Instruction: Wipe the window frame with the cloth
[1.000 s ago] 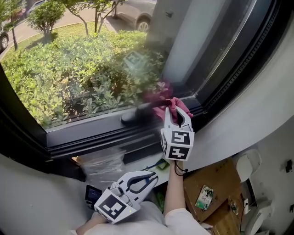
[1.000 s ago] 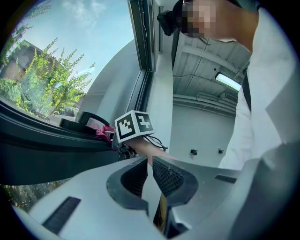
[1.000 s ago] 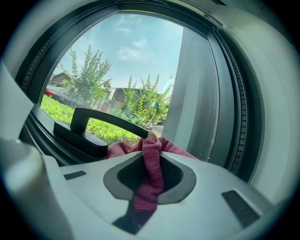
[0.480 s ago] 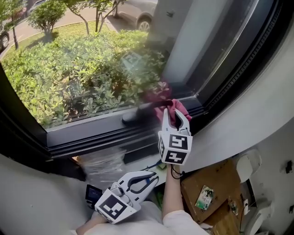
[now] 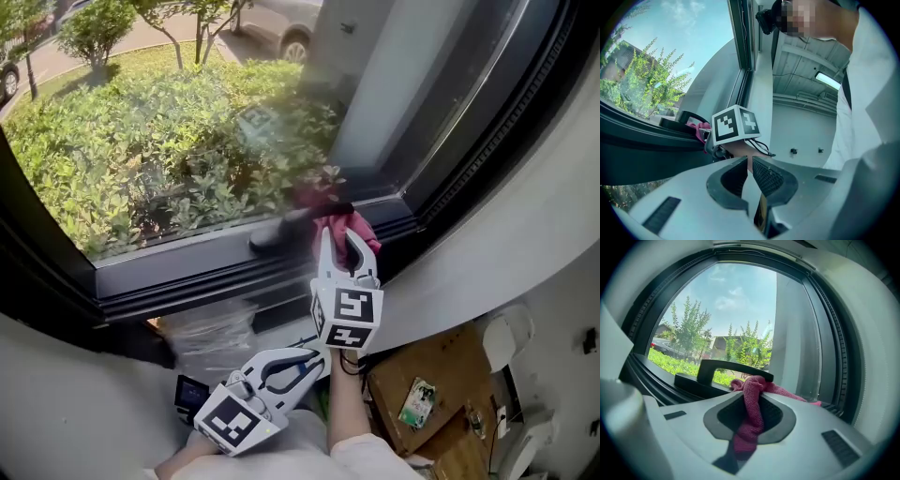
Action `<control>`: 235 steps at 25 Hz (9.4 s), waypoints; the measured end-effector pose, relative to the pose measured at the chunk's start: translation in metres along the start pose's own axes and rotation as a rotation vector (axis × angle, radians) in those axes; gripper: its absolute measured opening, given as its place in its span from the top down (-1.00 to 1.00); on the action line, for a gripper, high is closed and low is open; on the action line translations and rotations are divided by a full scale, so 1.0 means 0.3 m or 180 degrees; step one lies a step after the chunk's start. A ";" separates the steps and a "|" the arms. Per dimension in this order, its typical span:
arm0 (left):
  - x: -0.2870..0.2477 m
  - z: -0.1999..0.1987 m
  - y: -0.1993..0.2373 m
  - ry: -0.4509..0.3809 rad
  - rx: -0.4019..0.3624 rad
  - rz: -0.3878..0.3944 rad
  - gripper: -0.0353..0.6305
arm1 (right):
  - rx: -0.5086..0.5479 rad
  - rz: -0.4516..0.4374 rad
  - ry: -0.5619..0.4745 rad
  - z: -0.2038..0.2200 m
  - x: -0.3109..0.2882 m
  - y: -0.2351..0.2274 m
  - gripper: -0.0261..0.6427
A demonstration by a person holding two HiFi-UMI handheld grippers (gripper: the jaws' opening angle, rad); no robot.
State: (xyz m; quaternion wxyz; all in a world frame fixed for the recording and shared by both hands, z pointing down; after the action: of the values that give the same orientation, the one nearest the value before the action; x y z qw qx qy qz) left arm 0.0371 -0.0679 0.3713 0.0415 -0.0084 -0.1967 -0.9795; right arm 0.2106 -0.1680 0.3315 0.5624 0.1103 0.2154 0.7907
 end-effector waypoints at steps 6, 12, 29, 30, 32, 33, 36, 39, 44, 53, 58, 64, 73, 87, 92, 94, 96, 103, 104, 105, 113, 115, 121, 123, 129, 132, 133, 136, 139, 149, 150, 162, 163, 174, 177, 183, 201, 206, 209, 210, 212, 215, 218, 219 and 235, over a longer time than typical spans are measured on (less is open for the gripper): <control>-0.002 0.004 -0.002 0.0012 -0.0025 0.0018 0.77 | 0.0037 -0.0071 -0.0064 -0.004 0.005 0.018 0.75; 0.000 -0.002 0.001 -0.0016 -0.0015 0.0007 0.77 | 0.0037 -0.0078 -0.0099 -0.004 0.006 0.017 0.75; -0.002 -0.026 -0.009 -0.0066 -0.0078 0.0002 0.77 | 0.0273 0.0404 -0.0224 0.120 0.069 -0.202 0.72; -0.001 -0.027 -0.007 -0.0066 -0.0091 -0.0004 0.77 | 0.0269 0.0561 -0.0188 0.146 0.077 -0.264 0.72; -0.002 -0.028 -0.004 -0.0062 -0.0122 -0.0006 0.77 | 0.0235 0.0815 -0.0161 0.194 0.080 -0.390 0.72; -0.004 -0.029 -0.003 -0.0064 -0.0133 -0.0003 0.77 | 0.0208 0.0887 -0.0161 0.215 0.073 -0.444 0.72; -0.009 -0.032 -0.008 -0.0058 -0.0169 0.0009 0.77 | 0.0140 0.0841 -0.0116 0.270 0.020 -0.543 0.72; -0.012 -0.035 -0.009 -0.0062 -0.0197 0.0011 0.77 | 0.0233 0.0668 -0.0008 0.308 -0.043 -0.575 0.72; 0.008 -0.031 0.013 -0.0071 -0.0218 -0.0065 0.77 | 0.0416 0.0753 0.0048 0.336 -0.076 -0.551 0.73; 0.027 -0.050 0.046 -0.0137 -0.0231 -0.0222 0.77 | -0.0063 0.0781 -0.0096 0.338 -0.071 -0.557 0.73; 0.013 -0.034 0.030 -0.0035 -0.0225 -0.0155 0.77 | -0.0132 0.0739 -0.0084 0.344 -0.061 -0.540 0.73; 0.020 -0.056 0.050 -0.0170 -0.0264 -0.0241 0.77 | -0.0072 0.0679 -0.0064 0.321 -0.054 -0.506 0.73; 0.014 -0.046 0.038 -0.0078 -0.0317 -0.0211 0.77 | -0.0125 0.0699 -0.0080 0.316 -0.046 -0.489 0.73; 0.011 -0.039 0.032 -0.0086 -0.0265 -0.0188 0.77 | -0.0021 0.0663 -0.0121 0.281 -0.032 -0.423 0.73; 0.013 -0.040 0.037 -0.0079 -0.0254 -0.0210 0.77 | -0.0013 0.0669 -0.0138 0.277 -0.029 -0.410 0.73; 0.012 -0.041 0.037 -0.0079 -0.0254 -0.0206 0.77 | -0.0003 0.0674 -0.0128 0.276 -0.029 -0.410 0.73; 0.013 -0.041 0.036 -0.0081 -0.0259 -0.0205 0.77 | 0.0008 0.0673 -0.0118 0.273 -0.029 -0.409 0.73; 0.015 -0.038 0.034 -0.0068 -0.0266 -0.0194 0.77 | 0.0005 0.0645 -0.0157 0.263 -0.023 -0.386 0.73; 0.015 -0.037 0.034 -0.0071 -0.0266 -0.0190 0.77 | 0.0006 0.0639 -0.0161 0.261 -0.022 -0.383 0.73; 0.016 -0.037 0.034 -0.0074 -0.0266 -0.0186 0.77 | 0.0007 0.0634 -0.0166 0.259 -0.021 -0.378 0.73; 0.015 -0.040 0.037 -0.0063 -0.0259 -0.0206 0.77 | -0.0021 0.0575 -0.0211 0.242 -0.011 -0.342 0.73; 0.016 -0.041 0.039 -0.0073 -0.0258 -0.0209 0.77 | -0.0018 0.0565 -0.0213 0.242 -0.008 -0.336 0.73; 0.018 -0.042 0.046 -0.0080 -0.0229 -0.0223 0.77 | 0.0016 0.0549 -0.0218 0.231 -0.007 -0.318 0.73; 0.018 -0.042 0.046 -0.0079 -0.0226 -0.0221 0.77 | 0.0035 0.0536 -0.0220 0.226 -0.006 -0.310 0.73; 0.018 -0.040 0.043 -0.0067 -0.0230 -0.0210 0.77 | 0.0153 0.0500 -0.0187 0.206 0.000 -0.282 0.74; 0.018 -0.041 0.042 -0.0074 -0.0221 -0.0210 0.77 | 0.0234 0.0479 -0.0174 0.193 0.002 -0.265 0.74; 0.018 -0.041 0.043 -0.0072 -0.0224 -0.0210 0.77 | 0.0251 0.0470 -0.0170 0.190 0.003 -0.259 0.74; 0.019 -0.039 0.042 -0.0071 -0.0227 -0.0203 0.77 | 0.0321 0.0455 -0.0132 0.181 0.004 -0.248 0.74; 0.018 -0.038 0.041 -0.0071 -0.0217 -0.0199 0.77 | 0.0400 0.0442 -0.0098 0.172 0.005 -0.238 0.74; 0.019 -0.043 0.039 -0.0058 -0.0218 -0.0206 0.77 | 0.0578 0.0315 0.0016 0.137 0.015 -0.197 0.74; 0.019 -0.042 0.039 -0.0058 -0.0217 -0.0207 0.77 | 0.0586 0.0298 0.0037 0.135 0.016 -0.196 0.74; 0.018 -0.038 0.041 -0.0062 -0.0216 -0.0207 0.77 | 0.0573 0.0007 0.0072 0.108 0.031 -0.146 0.74; 0.017 -0.038 0.041 -0.0062 -0.0220 -0.0205 0.77 | 0.0572 -0.0010 0.0056 0.104 0.033 -0.139 0.74; 0.017 -0.040 0.041 -0.0062 -0.0223 -0.0211 0.77 | 0.0597 -0.0172 -0.0020 0.060 0.051 -0.061 0.74; 0.017 -0.039 0.041 -0.0060 -0.0221 -0.0205 0.77 | 0.0579 -0.0222 -0.0052 0.050 0.055 -0.040 0.74; 0.018 -0.042 0.035 -0.0057 -0.0210 -0.0198 0.77 | 0.0584 -0.0290 -0.0059 0.020 0.069 0.007 0.74; 0.027 -0.045 0.051 -0.0050 -0.0221 -0.0240 0.77 | 0.0569 -0.0345 -0.0058 -0.013 0.105 0.078 0.74; 0.023 -0.044 0.043 -0.0062 -0.0187 -0.0173 0.77 | 0.0491 -0.0473 -0.0120 -0.013 0.108 0.081 0.74; 0.021 -0.042 0.036 -0.0042 -0.0176 -0.0106 0.77 | 0.0484 -0.0571 -0.0171 -0.016 0.114 0.085 0.74; 0.021 -0.041 0.033 -0.0029 -0.0171 -0.0073 0.77 | 0.0476 -0.0627 -0.0203 -0.016 0.116 0.089 0.74; 0.019 -0.036 0.025 0.0008 -0.0165 0.0002 0.77 | 0.0404 -0.0783 -0.0324 -0.018 0.122 0.100 0.74; 0.015 -0.032 0.015 0.0044 -0.0157 0.0096 0.77 | 0.0228 -0.1018 -0.0591 -0.025 0.125 0.118 0.74; 0.017 -0.028 0.014 0.0067 -0.0140 0.0112 0.77 | 0.0276 -0.1062 -0.0634 -0.028 0.127 0.125 0.74; 0.017 -0.028 0.014 0.0056 -0.0127 0.0123 0.77 | 0.0298 -0.1081 -0.0635 -0.030 0.127 0.128 0.74; 0.037 -0.071 0.046 -0.0364 0.0078 0.0093 0.77 | 0.0320 -0.0820 -0.0952 -0.027 0.172 0.089 0.74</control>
State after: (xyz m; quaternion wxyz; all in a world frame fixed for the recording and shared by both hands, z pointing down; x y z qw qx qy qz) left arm 0.0271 -0.0897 0.3573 0.0445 -0.0666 -0.2105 -0.9743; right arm 0.1671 -0.1288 0.3332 0.6785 0.2259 0.1810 0.6752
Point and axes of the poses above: the fingertips, and each gripper's own axes: x backward along the fingers, y to its left, z out of its underside, the point moved 7 cm from there along x, backward along the fingers, and after that the axes turned 14 degrees about x, right-handed, at the moved point
